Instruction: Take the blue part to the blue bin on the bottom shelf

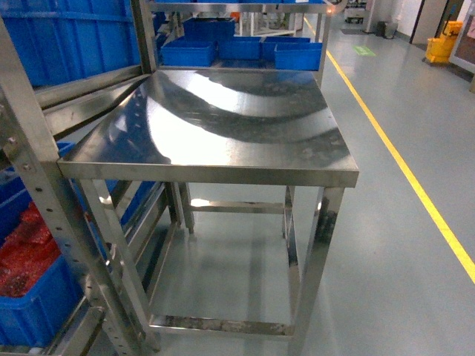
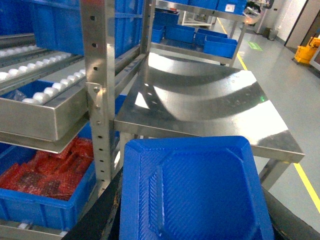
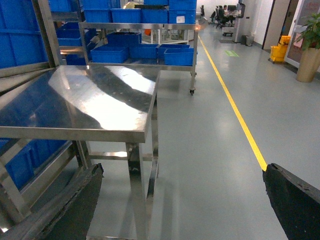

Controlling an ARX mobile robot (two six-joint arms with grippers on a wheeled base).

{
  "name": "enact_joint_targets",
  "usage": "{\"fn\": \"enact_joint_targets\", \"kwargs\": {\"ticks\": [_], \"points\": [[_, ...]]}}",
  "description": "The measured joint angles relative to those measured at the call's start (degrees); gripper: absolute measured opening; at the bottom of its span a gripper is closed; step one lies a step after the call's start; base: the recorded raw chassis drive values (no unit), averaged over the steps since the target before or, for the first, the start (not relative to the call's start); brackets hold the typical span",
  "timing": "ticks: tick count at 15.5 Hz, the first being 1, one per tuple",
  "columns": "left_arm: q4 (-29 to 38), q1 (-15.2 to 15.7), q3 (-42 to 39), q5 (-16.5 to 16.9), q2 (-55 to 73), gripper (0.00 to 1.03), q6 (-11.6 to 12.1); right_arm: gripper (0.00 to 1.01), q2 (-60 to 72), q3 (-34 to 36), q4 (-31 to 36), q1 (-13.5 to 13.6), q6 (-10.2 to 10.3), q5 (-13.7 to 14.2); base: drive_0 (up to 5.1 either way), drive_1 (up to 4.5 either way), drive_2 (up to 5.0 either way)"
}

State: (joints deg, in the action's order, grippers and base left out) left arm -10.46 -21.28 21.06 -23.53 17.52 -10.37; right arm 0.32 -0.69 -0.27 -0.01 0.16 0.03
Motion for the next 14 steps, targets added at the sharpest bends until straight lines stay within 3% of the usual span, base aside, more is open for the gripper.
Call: {"fn": "enact_joint_targets", "kwargs": {"ticks": [14], "points": [[0.15, 0.0, 0.0, 0.0, -0.07, 0.43, 0.0, 0.98, 0.0, 0.0, -0.04, 0.0, 0.0, -0.02, -5.0, 2.46, 2.5]]}}
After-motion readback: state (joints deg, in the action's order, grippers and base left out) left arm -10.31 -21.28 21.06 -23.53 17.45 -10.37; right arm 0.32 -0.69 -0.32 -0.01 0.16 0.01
